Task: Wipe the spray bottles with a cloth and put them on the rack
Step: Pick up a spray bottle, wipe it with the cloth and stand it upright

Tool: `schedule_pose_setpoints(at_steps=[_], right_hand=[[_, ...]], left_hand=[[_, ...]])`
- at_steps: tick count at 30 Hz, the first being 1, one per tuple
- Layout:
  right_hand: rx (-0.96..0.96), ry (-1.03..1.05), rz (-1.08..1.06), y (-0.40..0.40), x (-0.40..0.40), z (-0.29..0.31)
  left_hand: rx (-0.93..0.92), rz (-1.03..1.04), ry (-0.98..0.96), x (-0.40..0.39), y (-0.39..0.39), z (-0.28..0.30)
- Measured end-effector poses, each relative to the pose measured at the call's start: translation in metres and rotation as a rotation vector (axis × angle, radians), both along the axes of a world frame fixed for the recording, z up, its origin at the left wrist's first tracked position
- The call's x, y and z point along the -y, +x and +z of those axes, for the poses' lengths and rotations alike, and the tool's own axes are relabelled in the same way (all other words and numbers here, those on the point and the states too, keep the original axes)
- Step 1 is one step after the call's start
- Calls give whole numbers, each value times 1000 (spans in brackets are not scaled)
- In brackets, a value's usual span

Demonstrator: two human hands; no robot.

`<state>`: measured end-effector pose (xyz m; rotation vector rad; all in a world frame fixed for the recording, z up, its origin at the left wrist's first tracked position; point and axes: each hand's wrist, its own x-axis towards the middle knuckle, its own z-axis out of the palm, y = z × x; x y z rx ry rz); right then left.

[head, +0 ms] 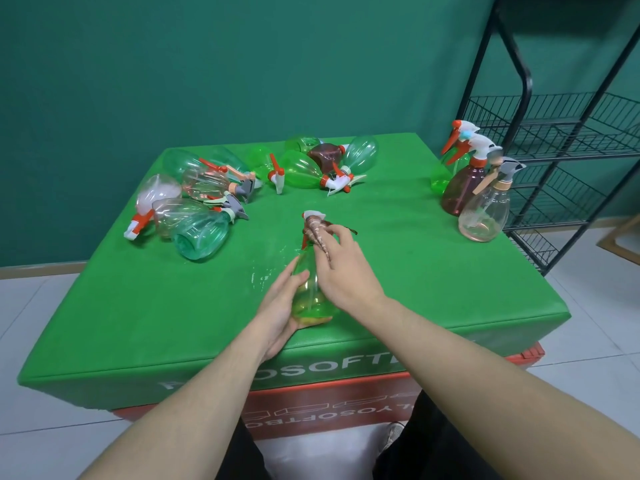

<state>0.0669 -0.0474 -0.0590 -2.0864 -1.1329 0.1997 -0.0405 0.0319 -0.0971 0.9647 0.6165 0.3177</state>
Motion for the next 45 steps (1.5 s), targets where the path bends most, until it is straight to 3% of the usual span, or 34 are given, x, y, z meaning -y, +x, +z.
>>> schedule_pose_setpoints(at_steps=[4, 10, 15, 24, 30, 39, 45], right_hand=[[230, -31, 63, -2, 5, -4], [185, -49, 140, -2, 5, -8], [257, 72, 142, -7, 13, -21], [-16, 94, 94, -10, 9, -27], [59, 218, 153, -21, 18, -33], [253, 311, 251, -40, 42, -71], [185, 317, 186, -43, 42, -61]], left_hand=[[16, 3, 11, 1, 0, -3], [18, 37, 30, 3, 2, -8], [17, 46, 89, 3, 2, -12], [32, 42, 102, 3, 4, -18], [48, 68, 125, 3, 1, -19], [4, 134, -25, -5, 1, -34], [32, 79, 36, -8, 3, -34]])
